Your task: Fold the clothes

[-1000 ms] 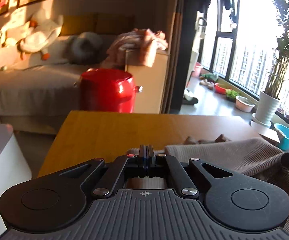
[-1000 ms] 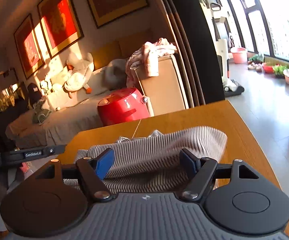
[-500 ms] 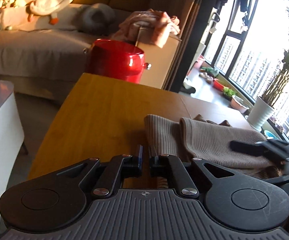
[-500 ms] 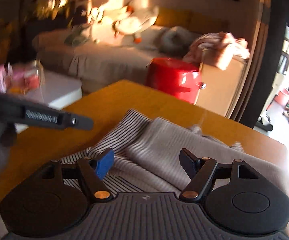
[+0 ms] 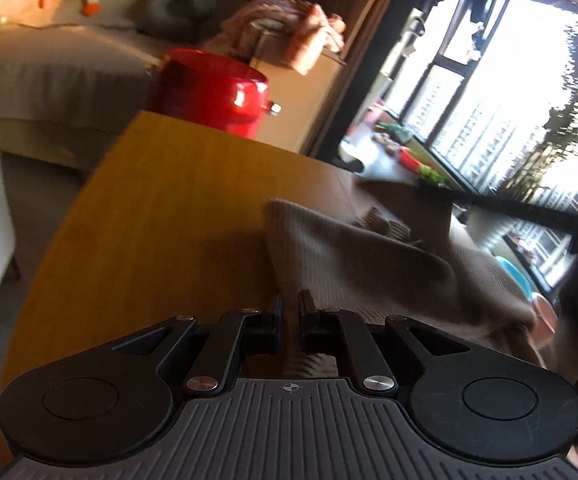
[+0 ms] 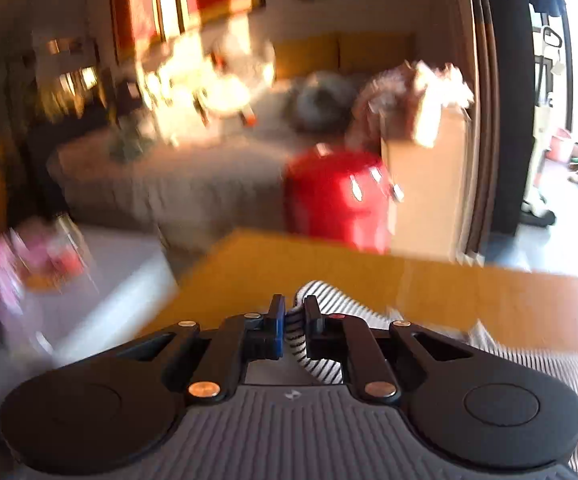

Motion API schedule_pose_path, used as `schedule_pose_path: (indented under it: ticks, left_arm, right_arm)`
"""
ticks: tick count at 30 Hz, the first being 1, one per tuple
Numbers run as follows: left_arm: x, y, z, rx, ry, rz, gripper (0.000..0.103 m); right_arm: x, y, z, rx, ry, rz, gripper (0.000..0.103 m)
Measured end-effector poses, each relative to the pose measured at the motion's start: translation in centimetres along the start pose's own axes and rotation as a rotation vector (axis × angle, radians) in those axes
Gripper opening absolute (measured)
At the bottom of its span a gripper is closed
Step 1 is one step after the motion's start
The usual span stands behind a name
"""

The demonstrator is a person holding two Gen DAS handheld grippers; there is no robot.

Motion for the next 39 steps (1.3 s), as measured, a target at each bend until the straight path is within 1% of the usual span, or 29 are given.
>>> schedule_pose_path:
  ticks: [2, 3, 6, 7, 9, 10, 11, 12, 14, 16, 18, 19, 21, 23, 25, 28, 29, 30, 33, 36, 39]
  left_arm:
    - [0.3, 0.3, 0.3, -0.001, -0.008, 0.015, 0.008]
    - [0.3, 0.4, 0.4, 0.001, -0.007, 0.015, 0.008]
    - [0.0, 0.0, 0.4, -0.007, -0.004, 0.012, 0.011]
    - [-0.1, -0.2, 0.3, -0.009, -0.004, 0.006, 0.014]
    - [-0.4, -0.6, 0.3, -0.011, -0.003, -0.006, 0.020]
    - [-0.6, -0.8, 0.2, -0.013, -0.005, -0.014, 0.022]
    - [-0.6, -0.9, 0.2, -0.016, -0.007, -0.022, 0.023]
    - [-0.7, -1.0, 0.1, -0.018, -0.009, -0.028, 0.024]
    - [-0.8, -0.9, -0.2, -0.017, -0.007, -0.034, 0.025]
    - [-0.9, -0.3, -0.6, -0.005, 0.006, -0.033, 0.024]
    - [-1.0, 0.3, -1.1, 0.007, 0.019, -0.032, 0.024]
    - [-1.0, 0.7, -1.4, 0.017, 0.026, -0.028, 0.024]
    - [-0.3, 2.1, -1.6, 0.044, 0.023, -0.006, 0.026]
    - [0.8, 3.6, -1.6, 0.070, 0.014, 0.019, 0.033]
    - [1.8, 5.0, -1.6, 0.096, 0.005, 0.044, 0.035]
    - [3.3, 7.1, -1.5, 0.135, -0.009, 0.081, 0.035]
    - [4.0, 7.5, -1.2, 0.143, -0.022, 0.084, 0.035]
    - [5.0, 7.5, -0.7, 0.144, -0.042, 0.076, 0.035]
    - [6.6, 7.4, 0.3, 0.158, -0.041, 0.069, 0.035]
    - [7.3, 7.8, 0.5, 0.160, -0.020, 0.081, 0.036]
    - [7.7, 8.3, 0.6, 0.178, 0.010, 0.087, 0.039]
  right_arm:
    - [-0.1, -1.1, -1.5, 0.038, 0.007, -0.067, 0.009]
    - [0.3, -1.5, -1.6, 0.059, -0.004, -0.097, 0.009]
    - [2.6, -2.2, 0.1, 0.120, -0.076, -0.159, 0.009]
    - [3.5, -2.2, 1.2, 0.145, -0.112, -0.180, 0.010]
    - [5.2, -2.1, 3.7, 0.200, -0.188, -0.214, 0.016]
    - [5.8, -1.9, 4.7, 0.219, -0.210, -0.222, 0.020]
    - [6.0, -1.7, 5.5, 0.230, -0.215, -0.224, 0.027]
    - [5.8, -1.4, 5.8, 0.240, -0.208, -0.226, 0.030]
    - [4.5, -0.4, 5.6, 0.254, -0.165, -0.226, 0.036]
    - [2.7, 1.3, 4.7, 0.250, -0.108, -0.197, 0.039]
    - [0.3, 4.1, 3.7, 0.216, -0.035, -0.120, 0.039]
    - [-0.6, 5.6, 3.7, 0.205, -0.015, -0.075, 0.039]
    - [-2.2, 8.5, 4.4, 0.202, -0.006, 0.009, 0.039]
    - [-3.8, 11.4, 5.2, 0.200, 0.003, 0.094, 0.039]
    - [-4.9, 14.1, 6.5, 0.209, -0.004, 0.162, 0.039]
    - [-4.4, 16.5, 10.3, 0.256, -0.080, 0.192, 0.039]
    - [-4.1, 17.0, 11.5, 0.244, -0.094, 0.207, 0.035]
    - [-4.1, 17.3, 12.3, 0.214, -0.086, 0.210, 0.033]
    - [-4.2, 17.5, 12.5, 0.156, -0.064, 0.205, 0.032]
    - [-3.6, 18.1, 12.2, 0.103, -0.063, 0.233, 0.031]
    - [-3.5, 18.6, 12.1, 0.108, -0.059, 0.239, 0.031]
Point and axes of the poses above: each gripper's, at about its wrist camera, not at the fingertips, and x roughly the way its jaws point, y to its right, z to its underside, the point moved 10 cm from there along x, roughly the way its jaws point, and after that the axes turned 7 degrees about z, right-handed, at the moved point
